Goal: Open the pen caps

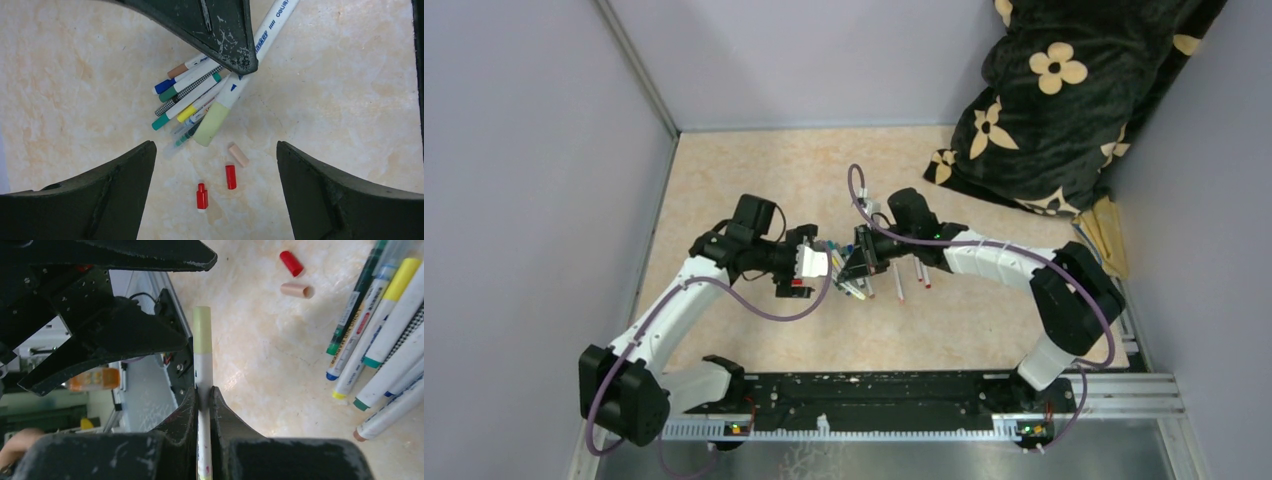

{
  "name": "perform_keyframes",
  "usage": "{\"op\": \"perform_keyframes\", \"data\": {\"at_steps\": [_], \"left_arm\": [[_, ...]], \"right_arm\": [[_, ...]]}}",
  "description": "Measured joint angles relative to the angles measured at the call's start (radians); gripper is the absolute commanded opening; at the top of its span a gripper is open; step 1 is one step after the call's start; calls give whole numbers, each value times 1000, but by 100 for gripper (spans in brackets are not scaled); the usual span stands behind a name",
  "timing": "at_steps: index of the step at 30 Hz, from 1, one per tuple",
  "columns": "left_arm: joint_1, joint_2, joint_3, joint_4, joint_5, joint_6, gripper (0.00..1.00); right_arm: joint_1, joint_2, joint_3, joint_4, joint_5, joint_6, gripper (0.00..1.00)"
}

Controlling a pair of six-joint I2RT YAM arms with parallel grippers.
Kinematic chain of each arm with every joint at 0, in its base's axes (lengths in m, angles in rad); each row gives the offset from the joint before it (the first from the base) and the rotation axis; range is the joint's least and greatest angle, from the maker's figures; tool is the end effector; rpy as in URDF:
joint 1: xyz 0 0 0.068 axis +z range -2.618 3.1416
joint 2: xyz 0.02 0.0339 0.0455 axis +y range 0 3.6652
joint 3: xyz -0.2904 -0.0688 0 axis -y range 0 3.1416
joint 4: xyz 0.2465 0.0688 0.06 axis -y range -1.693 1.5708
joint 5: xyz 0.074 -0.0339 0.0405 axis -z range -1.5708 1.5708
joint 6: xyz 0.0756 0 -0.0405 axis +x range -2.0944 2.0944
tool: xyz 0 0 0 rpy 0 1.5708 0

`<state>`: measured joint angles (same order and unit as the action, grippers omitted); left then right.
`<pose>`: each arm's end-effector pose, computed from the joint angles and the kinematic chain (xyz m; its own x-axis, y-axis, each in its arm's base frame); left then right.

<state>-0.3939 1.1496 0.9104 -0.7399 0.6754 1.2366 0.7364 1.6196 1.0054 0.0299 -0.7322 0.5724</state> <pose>0.1935 -0.1316 0.2680 0.3358 0.6589 -0.6732 0.9279 -0.1084 0.3567 0.2467 0.2919 0.2387 -0.8379 -0.2158 -0.5014 -0.5458 0.3490 0.7618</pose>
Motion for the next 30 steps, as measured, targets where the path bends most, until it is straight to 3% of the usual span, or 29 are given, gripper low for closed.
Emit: {"op": "perform_keyframes", "data": {"at_steps": [2, 14, 15, 17, 20, 24, 26, 29, 30], "left_arm": [[-21, 0, 0, -1, -29, 24, 88], [-109, 4, 0, -27, -131, 105, 20], [-111, 4, 0, -27, -137, 105, 13], [-114, 4, 0, -50, -149, 112, 0], [-117, 6, -1, -55, -161, 117, 0], [-117, 6, -1, -45, -169, 118, 0], [-117, 6, -1, -45, -172, 118, 0], [-117, 6, -1, -46, -182, 118, 0], [-117, 6, -1, -46, -186, 119, 0]], "right_arm": [[1, 25, 13, -2, -38, 11, 0], [8, 64, 44, 42, -133, 76, 0], [8, 66, 44, 45, -136, 80, 2], [6, 71, 44, 58, -137, 84, 17], [8, 74, 44, 62, -137, 87, 30], [29, 89, 44, 75, -146, 93, 31], [40, 103, 44, 86, -152, 98, 23], [47, 124, 44, 105, -154, 110, 0], [47, 126, 44, 106, -155, 111, 0]]}}
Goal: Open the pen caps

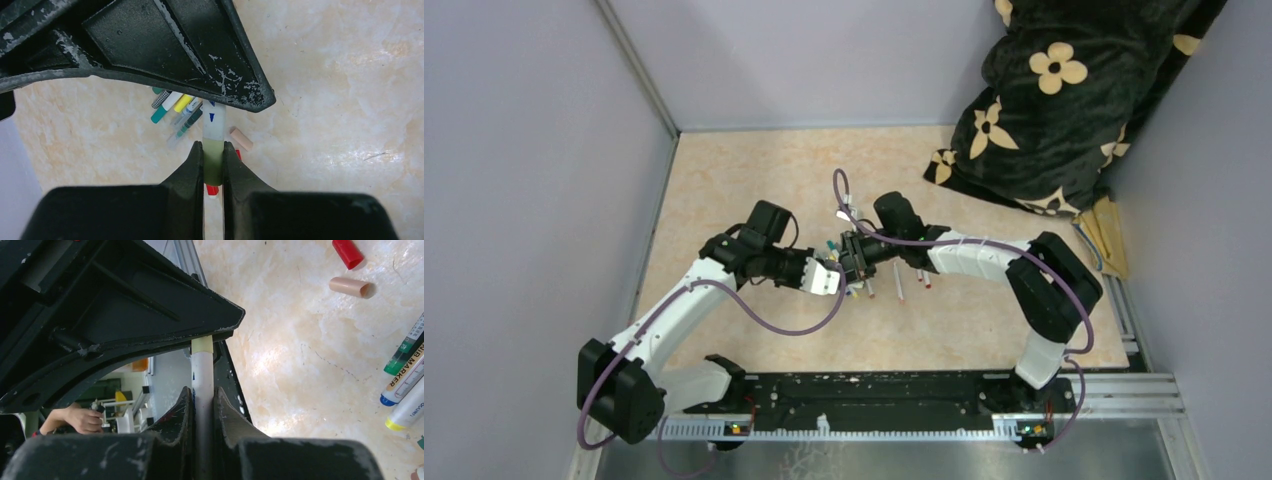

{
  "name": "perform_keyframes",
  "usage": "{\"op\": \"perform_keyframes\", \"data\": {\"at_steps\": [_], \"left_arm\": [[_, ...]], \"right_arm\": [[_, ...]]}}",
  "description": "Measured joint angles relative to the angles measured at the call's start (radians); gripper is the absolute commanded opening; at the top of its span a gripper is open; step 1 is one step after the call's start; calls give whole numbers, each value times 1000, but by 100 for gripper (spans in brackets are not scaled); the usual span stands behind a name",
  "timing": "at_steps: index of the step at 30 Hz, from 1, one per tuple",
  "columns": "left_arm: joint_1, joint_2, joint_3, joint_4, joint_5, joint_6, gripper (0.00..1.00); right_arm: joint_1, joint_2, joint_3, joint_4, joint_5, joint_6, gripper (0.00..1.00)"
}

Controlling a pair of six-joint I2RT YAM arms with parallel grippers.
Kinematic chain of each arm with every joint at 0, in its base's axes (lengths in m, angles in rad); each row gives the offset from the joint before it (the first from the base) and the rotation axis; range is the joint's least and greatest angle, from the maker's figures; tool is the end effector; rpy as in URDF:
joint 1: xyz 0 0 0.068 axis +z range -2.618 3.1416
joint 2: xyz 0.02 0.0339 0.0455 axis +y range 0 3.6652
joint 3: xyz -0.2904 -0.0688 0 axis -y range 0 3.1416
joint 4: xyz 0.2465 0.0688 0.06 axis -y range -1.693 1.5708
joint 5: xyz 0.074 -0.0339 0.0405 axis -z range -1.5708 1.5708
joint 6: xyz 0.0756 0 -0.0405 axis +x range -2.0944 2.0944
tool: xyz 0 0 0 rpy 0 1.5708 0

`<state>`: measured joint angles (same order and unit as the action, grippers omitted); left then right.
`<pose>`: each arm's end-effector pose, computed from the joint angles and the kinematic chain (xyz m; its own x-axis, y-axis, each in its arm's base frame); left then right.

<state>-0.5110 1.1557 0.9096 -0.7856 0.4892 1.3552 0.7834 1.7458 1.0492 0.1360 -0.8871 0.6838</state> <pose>0.1822 -0.1429 0.2566 0.4671 0.7267 -0.5038 0.8686 -0.2705 0.4152 0.2429 0.3247 0.2226 -0.8675 -0.3008 -0.3961 -0.4682 0.2248 0.8546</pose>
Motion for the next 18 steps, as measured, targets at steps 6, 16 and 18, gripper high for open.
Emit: {"op": "perform_keyframes", "data": {"at_steps": [6, 16, 18], "left_arm": [[-7, 2, 0, 21, -44, 7, 0], [31, 69, -23, 154, -50, 4, 0], [121, 109, -23, 150, -101, 4, 0]], "right_arm": [[-10, -5, -9, 10, 19, -3, 0], [-60, -143, -106, -87, 115, -112, 0], [-89, -190, -143, -163, 115, -141, 0]]}}
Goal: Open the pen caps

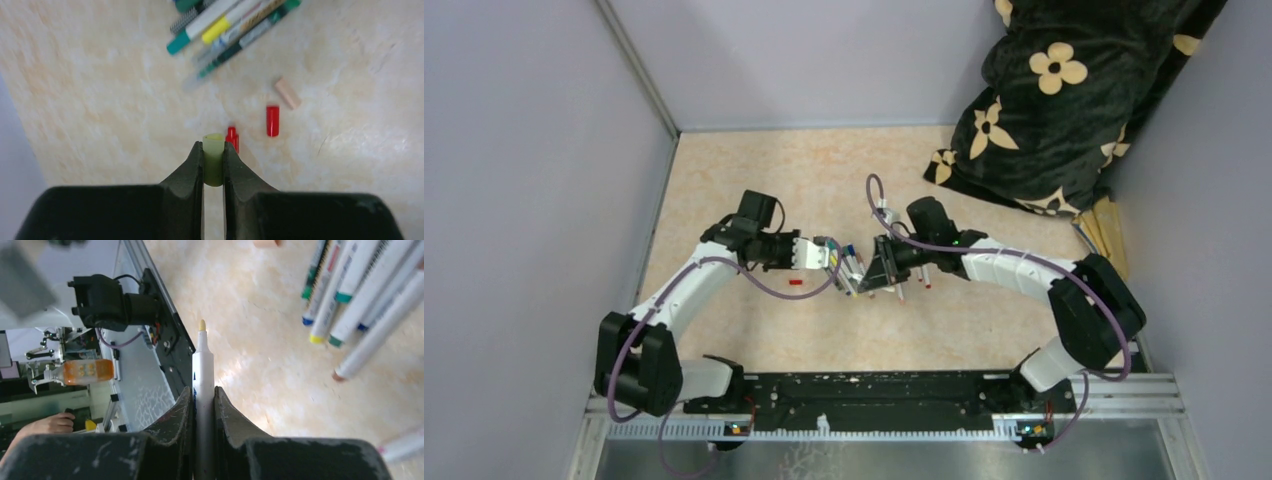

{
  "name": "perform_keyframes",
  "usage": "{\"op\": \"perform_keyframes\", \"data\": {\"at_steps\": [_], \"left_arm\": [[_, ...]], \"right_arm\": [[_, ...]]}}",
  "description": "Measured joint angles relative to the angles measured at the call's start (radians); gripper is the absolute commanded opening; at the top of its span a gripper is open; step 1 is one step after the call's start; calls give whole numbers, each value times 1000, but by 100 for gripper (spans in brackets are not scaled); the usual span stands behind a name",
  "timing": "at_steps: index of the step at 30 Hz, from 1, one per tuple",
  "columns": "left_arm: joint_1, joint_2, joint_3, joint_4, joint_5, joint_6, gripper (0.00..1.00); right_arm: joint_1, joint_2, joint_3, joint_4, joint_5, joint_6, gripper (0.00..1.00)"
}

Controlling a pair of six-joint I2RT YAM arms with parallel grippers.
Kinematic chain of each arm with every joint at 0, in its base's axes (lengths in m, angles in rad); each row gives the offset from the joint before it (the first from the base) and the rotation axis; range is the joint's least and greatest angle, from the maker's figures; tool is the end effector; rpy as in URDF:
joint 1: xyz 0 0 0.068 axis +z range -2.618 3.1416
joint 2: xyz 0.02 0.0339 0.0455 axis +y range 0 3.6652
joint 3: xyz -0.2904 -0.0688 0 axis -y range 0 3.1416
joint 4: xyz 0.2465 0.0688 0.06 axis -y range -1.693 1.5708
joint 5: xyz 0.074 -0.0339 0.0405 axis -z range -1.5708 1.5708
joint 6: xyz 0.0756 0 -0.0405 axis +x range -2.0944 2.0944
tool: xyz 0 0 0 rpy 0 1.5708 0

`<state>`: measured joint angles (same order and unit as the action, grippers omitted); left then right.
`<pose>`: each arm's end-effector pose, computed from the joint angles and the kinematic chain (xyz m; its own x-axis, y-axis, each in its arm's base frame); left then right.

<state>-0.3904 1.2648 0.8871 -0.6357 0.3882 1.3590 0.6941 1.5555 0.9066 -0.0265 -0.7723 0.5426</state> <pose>0.2295 -0.1254 0.2331 0.3604 0.8302 -0.4252 0.8802 -0.1518 0.4496 0.2339 0.2633 0.2226 -0.8643 -0.2381 -0.4431 -0.5027 0.3797 0.7766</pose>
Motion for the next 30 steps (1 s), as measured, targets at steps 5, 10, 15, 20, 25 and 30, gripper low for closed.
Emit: {"op": "perform_keyframes", "data": {"at_steps": [5, 10, 15, 20, 25, 30], "left_arm": [[109, 53, 0, -10, -52, 4, 0], [118, 51, 0, -22, -35, -21, 0], [118, 41, -19, -20, -2, -61, 0], [118, 32, -85, 12, 8, -113, 1], [118, 99, -97, 42, 9, -177, 8], [118, 153, -107, 77, 3, -216, 16]], "right_arm": [[-57, -63, -43, -118, 16, -56, 0], [-83, -124, -64, -182, 164, -83, 0], [-91, -149, -67, -192, 299, -97, 0], [-93, -214, -105, -212, 575, -107, 0], [-104, -265, -175, -194, 817, -105, 12], [-136, -246, -229, -167, 927, -105, 28]]}}
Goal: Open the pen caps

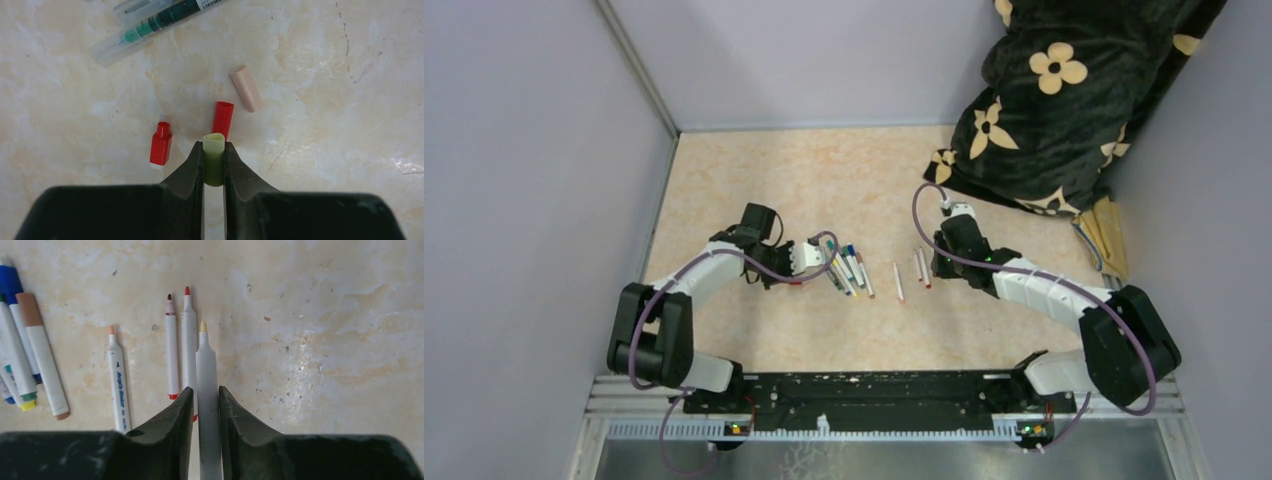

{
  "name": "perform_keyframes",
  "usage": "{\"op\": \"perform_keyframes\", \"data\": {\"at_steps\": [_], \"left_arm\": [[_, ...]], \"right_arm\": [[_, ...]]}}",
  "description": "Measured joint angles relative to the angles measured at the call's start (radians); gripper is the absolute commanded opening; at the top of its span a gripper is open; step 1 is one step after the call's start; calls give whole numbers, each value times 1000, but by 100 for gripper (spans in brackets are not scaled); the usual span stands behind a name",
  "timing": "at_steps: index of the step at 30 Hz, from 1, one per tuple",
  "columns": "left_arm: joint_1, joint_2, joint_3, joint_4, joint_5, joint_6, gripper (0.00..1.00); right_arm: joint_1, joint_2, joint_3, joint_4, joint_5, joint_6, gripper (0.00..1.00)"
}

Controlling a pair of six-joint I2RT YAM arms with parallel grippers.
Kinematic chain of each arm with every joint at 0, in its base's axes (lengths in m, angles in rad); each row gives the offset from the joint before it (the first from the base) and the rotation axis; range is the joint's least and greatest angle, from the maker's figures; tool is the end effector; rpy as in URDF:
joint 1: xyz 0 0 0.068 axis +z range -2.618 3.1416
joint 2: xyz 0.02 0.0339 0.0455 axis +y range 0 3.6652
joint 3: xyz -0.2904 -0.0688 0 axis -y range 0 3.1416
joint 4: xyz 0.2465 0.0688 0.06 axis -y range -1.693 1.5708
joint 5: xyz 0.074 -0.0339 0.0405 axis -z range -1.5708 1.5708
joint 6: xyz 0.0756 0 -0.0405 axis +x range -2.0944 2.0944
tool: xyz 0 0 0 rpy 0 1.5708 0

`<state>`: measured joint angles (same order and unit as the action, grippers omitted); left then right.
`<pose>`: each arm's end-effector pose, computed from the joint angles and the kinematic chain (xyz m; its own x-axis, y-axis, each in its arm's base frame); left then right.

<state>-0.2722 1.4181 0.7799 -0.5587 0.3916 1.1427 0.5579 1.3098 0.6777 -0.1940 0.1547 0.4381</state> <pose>0.2447 -0.0983 0.1679 -0.0240 0.8797 -0.4749 0.9746 0.1263 0.1848 0.2439 0.1384 0.1875 -0.7492 0.0265 -0.6618 -0.1288 0.9743 0.1849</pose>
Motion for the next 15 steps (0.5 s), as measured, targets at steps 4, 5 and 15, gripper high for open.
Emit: {"op": "perform_keyframes", "data": {"at_steps": [4, 5, 15], "left_arm": [[6, 21, -13, 19, -6, -12, 29], [7, 27, -14, 22, -7, -16, 32], [10, 53, -15, 31, -18, -29, 43]], "right_arm": [[-14, 60, -22, 47, 27, -1, 37], [-16, 75, -31, 62, 28, -1, 38], [-18, 107, -62, 116, 23, -1, 38]]}}
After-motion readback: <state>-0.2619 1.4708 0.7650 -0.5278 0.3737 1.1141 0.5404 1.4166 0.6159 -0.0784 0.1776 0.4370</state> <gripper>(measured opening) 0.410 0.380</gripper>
